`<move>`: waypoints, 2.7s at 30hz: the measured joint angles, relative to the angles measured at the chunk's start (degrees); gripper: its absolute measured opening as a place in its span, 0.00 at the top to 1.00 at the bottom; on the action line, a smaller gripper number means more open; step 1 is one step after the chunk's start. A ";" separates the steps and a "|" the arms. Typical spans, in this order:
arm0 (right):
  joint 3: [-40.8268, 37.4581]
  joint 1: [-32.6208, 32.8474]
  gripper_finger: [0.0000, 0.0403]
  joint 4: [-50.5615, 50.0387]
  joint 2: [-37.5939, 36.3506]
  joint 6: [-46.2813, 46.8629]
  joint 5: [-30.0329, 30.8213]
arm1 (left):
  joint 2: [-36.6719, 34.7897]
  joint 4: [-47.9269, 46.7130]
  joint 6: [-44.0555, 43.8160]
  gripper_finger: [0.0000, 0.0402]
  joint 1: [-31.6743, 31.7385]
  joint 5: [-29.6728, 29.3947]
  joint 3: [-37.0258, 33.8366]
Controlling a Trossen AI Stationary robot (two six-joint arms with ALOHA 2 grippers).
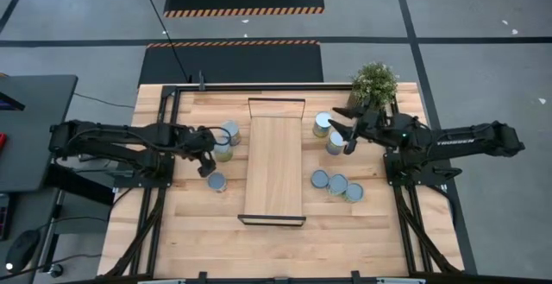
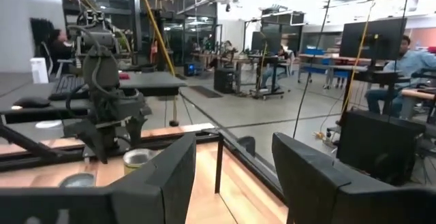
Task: Pick and place cans onto a shelf
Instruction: Put the canned oranges on the shelf
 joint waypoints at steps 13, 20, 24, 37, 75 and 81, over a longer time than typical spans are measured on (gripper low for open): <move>0.04 0.00 0.50 2.29 6.87 2.62 -3.05 | 11.78 11.00 -2.00 0.03 -0.41 -6.84 -2.70; 0.02 0.09 0.50 2.46 8.91 3.56 -3.31 | 14.08 16.68 -2.57 0.03 -0.61 -7.75 -2.68; 0.02 0.11 0.50 2.43 10.01 3.99 -4.09 | 14.08 17.31 -2.60 0.03 -1.23 -10.91 -2.68; 0.02 0.13 0.50 4.46 13.57 3.44 -4.79 | 14.08 19.38 -4.00 0.14 -1.44 -11.27 -2.68; 0.00 0.03 0.50 -0.03 13.44 -8.12 -7.04 | 42.21 11.64 24.30 0.18 4.66 2.63 40.89; 0.00 0.00 0.50 -0.67 12.35 -10.68 -2.23 | 50.23 11.52 33.56 0.18 7.49 2.86 48.89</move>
